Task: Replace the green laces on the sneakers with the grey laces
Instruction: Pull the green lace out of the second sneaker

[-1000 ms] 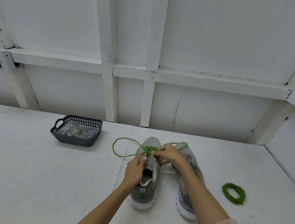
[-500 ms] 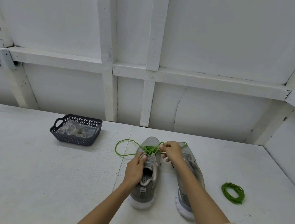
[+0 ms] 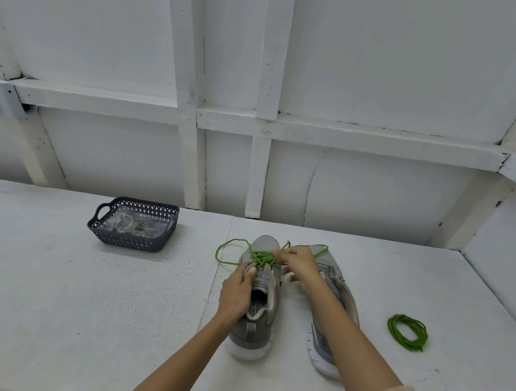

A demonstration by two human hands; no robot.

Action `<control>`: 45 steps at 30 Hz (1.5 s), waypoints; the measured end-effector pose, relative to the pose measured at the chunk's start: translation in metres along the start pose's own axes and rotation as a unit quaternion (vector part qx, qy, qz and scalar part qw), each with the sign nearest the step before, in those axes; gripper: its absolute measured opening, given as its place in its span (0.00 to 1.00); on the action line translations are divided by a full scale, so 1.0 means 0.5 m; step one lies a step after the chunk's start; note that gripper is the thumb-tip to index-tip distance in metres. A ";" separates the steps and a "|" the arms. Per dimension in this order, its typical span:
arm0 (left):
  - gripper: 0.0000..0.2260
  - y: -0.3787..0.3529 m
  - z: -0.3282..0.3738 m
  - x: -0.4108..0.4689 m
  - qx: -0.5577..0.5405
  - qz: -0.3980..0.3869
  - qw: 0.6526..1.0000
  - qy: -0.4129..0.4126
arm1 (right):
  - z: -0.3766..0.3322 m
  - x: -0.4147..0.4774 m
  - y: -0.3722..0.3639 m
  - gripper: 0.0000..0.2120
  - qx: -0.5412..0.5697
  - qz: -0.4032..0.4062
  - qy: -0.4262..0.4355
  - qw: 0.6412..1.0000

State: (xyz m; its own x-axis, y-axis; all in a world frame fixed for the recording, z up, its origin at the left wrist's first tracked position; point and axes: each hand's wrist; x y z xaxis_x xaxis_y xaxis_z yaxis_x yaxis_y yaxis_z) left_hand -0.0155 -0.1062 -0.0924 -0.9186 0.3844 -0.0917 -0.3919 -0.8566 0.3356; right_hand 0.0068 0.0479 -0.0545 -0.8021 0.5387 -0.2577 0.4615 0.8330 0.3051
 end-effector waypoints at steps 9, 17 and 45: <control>0.17 0.001 0.002 -0.002 -0.002 0.004 1.000 -0.001 | 0.010 0.015 0.001 0.13 0.028 0.155 0.035 0.987; 0.17 0.001 0.000 0.000 -0.002 0.003 1.000 -0.001 | 0.013 0.017 -0.003 0.12 -0.049 0.071 0.035 0.996; 0.17 0.000 -0.007 0.003 -0.015 0.003 1.000 -0.007 | 0.016 0.005 -0.022 0.14 0.016 -0.021 -0.013 1.000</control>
State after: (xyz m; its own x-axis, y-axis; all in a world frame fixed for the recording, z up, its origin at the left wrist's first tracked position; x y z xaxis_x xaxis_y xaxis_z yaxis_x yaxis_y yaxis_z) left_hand -0.0169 -0.1068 -0.0958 -0.9202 0.3840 -0.0761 -0.3879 -0.8687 0.3079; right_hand 0.0028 0.0412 -0.0656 -0.8109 0.5058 -0.2942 0.4400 0.8586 0.2632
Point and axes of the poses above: each hand's wrist, its own x-axis towards the middle knuckle, its own y-axis out of the back of the hand, z = x × y, and after that the axes turned 1 degree about -z, right-handed
